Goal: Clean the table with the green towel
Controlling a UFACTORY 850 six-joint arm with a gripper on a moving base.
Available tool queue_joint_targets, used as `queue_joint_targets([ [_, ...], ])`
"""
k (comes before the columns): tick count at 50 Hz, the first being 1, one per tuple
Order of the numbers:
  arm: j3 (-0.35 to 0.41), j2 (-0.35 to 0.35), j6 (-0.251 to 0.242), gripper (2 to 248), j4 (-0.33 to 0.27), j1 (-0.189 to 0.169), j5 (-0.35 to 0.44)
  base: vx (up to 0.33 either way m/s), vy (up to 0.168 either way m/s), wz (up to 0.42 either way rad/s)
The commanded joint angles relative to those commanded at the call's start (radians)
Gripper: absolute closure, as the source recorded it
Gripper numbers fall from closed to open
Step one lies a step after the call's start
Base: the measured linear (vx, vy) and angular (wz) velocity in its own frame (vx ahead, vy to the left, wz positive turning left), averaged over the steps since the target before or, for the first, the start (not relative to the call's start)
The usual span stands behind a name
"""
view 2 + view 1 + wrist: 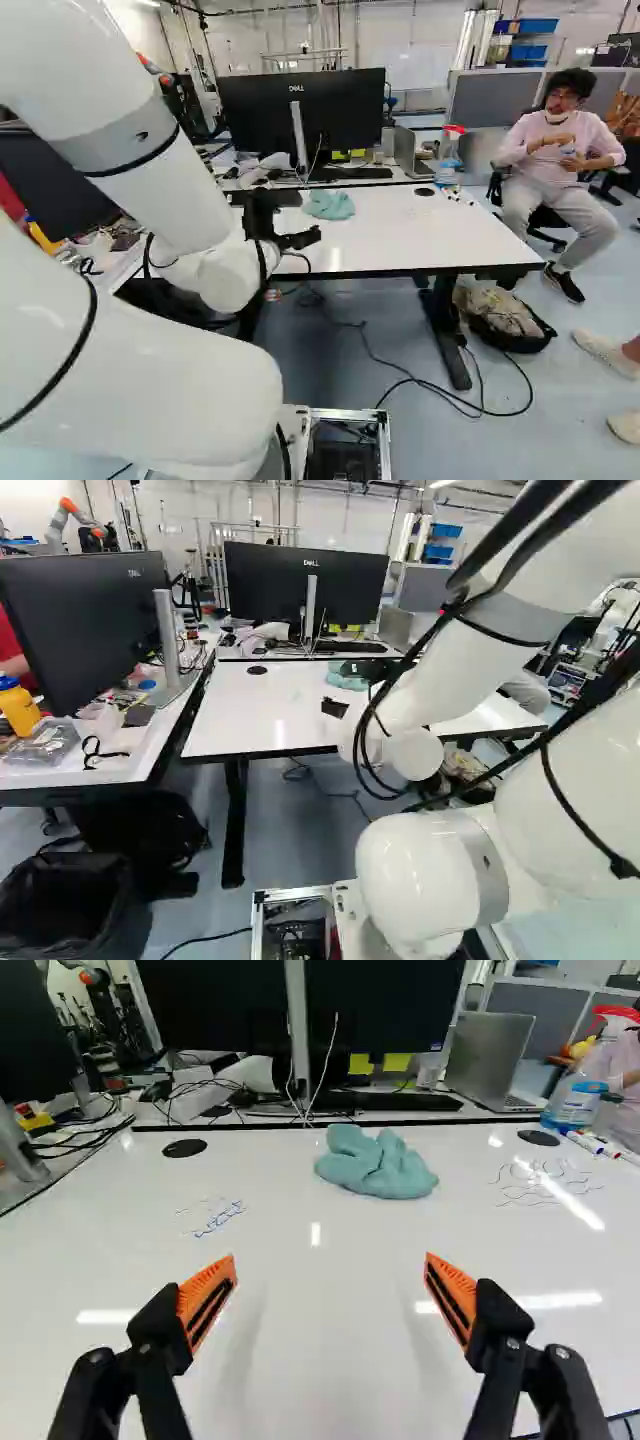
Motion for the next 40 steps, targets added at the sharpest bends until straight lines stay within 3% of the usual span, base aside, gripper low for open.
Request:
queue_joint_targets([
  [18, -0.005, -0.005, 0.000, 3, 0.000, 0.000, 0.000, 0.000, 0.000, 0.000],
  [40, -0.051, -0.059, 0.000, 3, 0.000, -0.007, 0.000, 0.000, 0.000, 0.000],
])
